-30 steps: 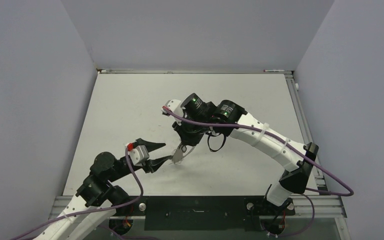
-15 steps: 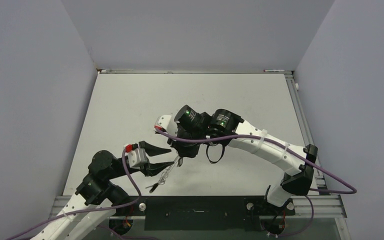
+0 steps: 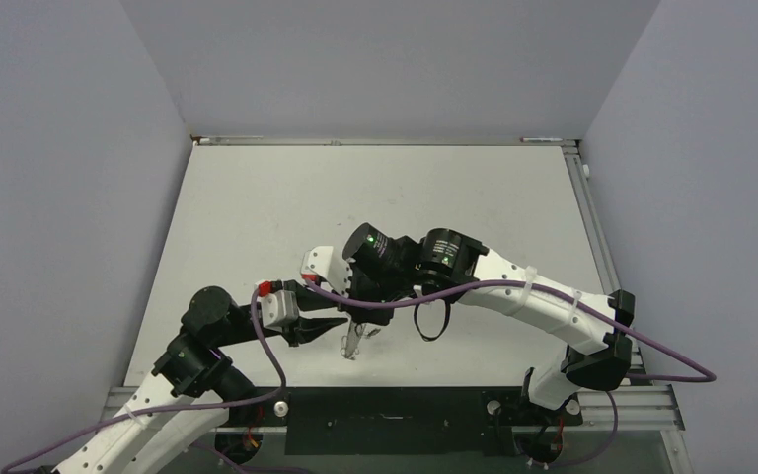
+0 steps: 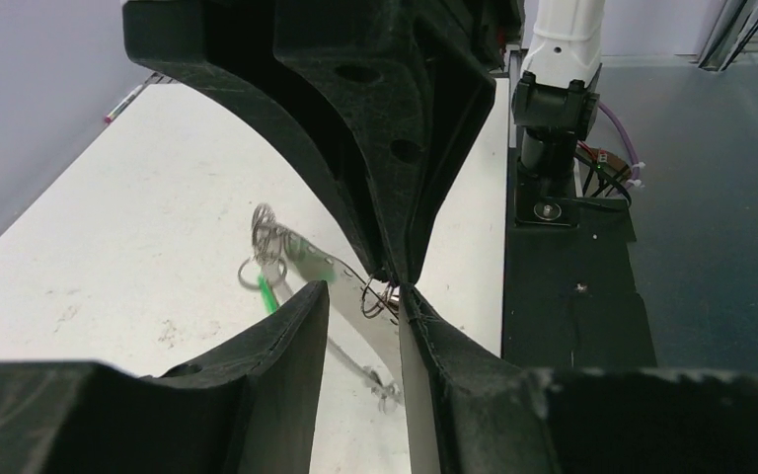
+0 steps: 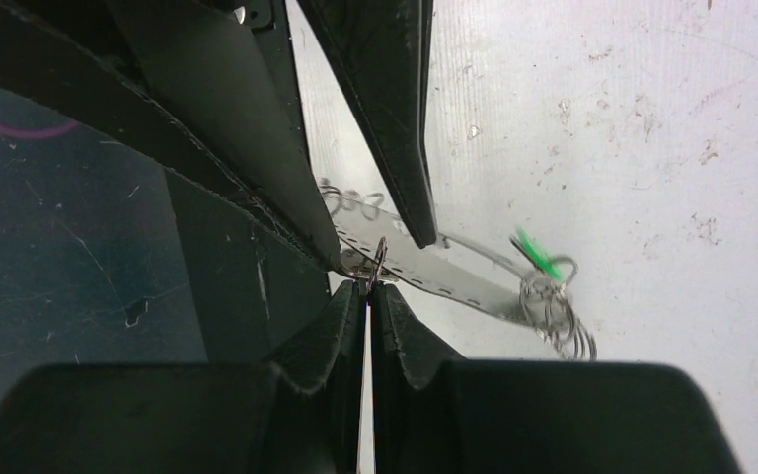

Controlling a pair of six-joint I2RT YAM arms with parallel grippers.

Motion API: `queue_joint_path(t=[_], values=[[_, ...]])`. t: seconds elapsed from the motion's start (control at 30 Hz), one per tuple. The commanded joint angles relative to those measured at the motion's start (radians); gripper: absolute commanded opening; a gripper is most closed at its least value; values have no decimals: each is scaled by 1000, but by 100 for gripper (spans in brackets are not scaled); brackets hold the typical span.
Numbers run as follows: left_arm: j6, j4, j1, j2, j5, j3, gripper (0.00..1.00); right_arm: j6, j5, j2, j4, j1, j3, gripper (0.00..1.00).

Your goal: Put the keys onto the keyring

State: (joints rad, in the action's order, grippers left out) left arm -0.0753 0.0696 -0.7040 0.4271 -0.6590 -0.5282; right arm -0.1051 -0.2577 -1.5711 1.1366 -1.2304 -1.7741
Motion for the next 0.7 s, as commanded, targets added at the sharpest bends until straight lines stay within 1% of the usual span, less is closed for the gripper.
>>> queue_joint_path(t=[0.0, 0.13, 0.17, 0.4, 0.67], values=[[-1, -54, 5, 27, -45, -26, 28, -20, 15, 57, -24, -11, -30, 5], [12, -54, 5, 33, -69, -18, 26, -22, 20, 57, -24, -16, -42, 5], [14, -90, 5, 34, -75, -15, 25, -21, 20, 56, -23, -16, -45, 5], [39, -116, 5, 45, -96, -3, 21, -28, 12, 53, -27, -24, -51, 5], [50, -114, 3, 48, -96, 5, 21, -34, 12, 60, -29, -29, -64, 5]])
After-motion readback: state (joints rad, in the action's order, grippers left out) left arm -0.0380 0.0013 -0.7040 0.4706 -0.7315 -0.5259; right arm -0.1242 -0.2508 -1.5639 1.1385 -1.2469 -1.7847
